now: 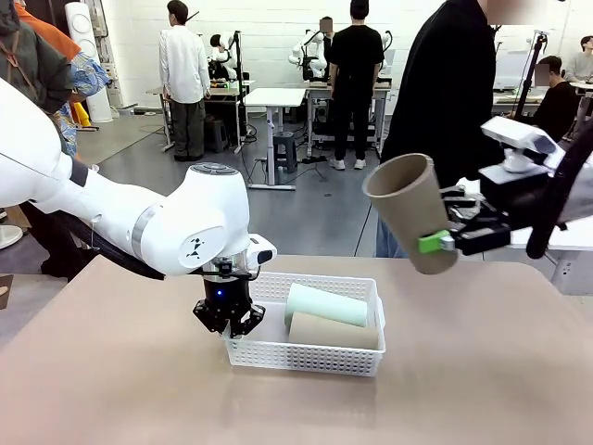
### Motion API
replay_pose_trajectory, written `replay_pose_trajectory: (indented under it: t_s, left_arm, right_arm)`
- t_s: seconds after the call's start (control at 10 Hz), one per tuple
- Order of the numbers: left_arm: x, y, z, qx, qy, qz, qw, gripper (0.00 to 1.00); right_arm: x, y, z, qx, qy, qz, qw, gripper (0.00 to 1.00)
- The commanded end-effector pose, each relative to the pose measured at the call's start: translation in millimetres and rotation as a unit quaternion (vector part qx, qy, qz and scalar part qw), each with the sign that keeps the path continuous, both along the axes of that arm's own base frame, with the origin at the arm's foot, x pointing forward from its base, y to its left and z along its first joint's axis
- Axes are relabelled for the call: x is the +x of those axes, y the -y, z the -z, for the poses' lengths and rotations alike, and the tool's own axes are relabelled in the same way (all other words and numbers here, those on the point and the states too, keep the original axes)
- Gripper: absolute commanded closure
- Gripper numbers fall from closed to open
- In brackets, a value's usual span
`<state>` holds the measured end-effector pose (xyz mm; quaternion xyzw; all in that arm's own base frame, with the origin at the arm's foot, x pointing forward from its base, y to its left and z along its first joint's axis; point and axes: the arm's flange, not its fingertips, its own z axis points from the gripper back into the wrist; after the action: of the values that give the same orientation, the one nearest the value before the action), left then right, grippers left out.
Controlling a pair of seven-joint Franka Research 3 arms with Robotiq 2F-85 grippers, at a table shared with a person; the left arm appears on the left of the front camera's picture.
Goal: Clean and organize the cups into the basket.
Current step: Pick up the Reusable plastic cup from the right side of the table and stack it inside the Organizing basket in the center of the table.
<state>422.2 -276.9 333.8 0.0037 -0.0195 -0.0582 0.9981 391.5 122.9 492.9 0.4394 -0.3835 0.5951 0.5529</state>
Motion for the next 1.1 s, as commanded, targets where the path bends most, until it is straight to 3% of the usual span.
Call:
replay_pose_trajectory:
  t_s: [0.0, 0.3, 1.0]
  left_arm:
    - [-3.9, 0.2, 3.7, 0.004, -0.002, 0.0, 1.0, 1.0]
    - [-3.9, 0.2, 3.7, 0.004, -0.002, 0.0, 1.0, 1.0]
    - [-3.9, 0.2, 3.7, 0.004, -0.002, 0.0, 1.0, 1.0]
  right_arm:
    - [17.4, -35.2, -5.3, -0.09, -0.037, 0.018, 0.995, 0.17]
    - [36.9, -81.6, 3.5, -0.18, -0.054, 0.033, 0.982, 0.17]
    - [62.3, -122.9, 48.1, -0.257, -0.068, 0.018, 0.964, 0.17]
